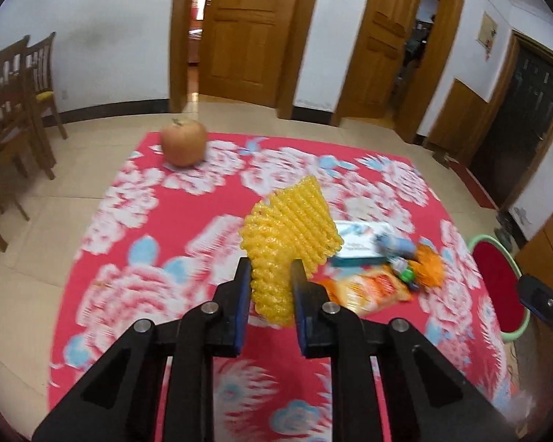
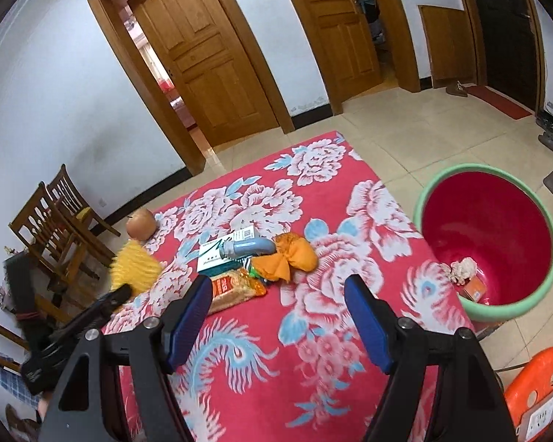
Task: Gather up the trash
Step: 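Lift the foam net with the left gripper while the right reaches the orange cloth, then grasp the orange cloth with the right gripper while the left holds the net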
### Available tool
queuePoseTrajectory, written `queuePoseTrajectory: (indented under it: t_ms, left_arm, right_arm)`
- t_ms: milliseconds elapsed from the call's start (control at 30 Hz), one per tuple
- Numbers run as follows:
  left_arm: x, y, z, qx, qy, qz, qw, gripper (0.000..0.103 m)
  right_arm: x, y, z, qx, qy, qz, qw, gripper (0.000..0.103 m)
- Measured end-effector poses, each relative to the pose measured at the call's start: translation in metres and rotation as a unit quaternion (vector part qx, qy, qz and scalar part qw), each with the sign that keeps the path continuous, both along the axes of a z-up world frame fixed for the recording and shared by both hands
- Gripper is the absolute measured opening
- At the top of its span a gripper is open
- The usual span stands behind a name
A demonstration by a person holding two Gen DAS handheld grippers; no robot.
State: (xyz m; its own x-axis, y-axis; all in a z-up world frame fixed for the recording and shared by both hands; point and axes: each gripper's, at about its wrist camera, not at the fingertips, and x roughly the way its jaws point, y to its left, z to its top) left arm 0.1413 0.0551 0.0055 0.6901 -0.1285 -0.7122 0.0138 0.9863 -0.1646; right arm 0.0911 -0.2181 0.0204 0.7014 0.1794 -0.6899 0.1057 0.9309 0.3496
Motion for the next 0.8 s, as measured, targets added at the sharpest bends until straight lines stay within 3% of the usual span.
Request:
queuePoseTrajectory:
  t_ms: [267,500,667,800]
  left_arm:
    - [0.009,0.024,-0.003,0.016,-0.012,0.009,0.9998,0.02]
    - [0.009,0.032,-0.01,-0.004,-0.026,-0.004,0.9996,0.02]
    - [0.008,0.031,-0.011,-0.02,-0.028,-0.026,0.9991,0.02]
    - [0.006,0.03,-0.011,-0.029,-0.03,-0.031,0.9986,0.02]
  right_arm:
    - [0.055,0.01,-0.035,-0.022,0.05,-0.025,0.998,0.076]
    - [0.085,0.011,-0.067,-0.055,0.095,-0.038,0.993,0.072]
    - [0.096,0.013,-0.079,-0.062,0.104,-0.044,0.992,0.061]
    - [0.097,0.019,-0.083,-0.057,0.093,-0.029,0.994,0.041]
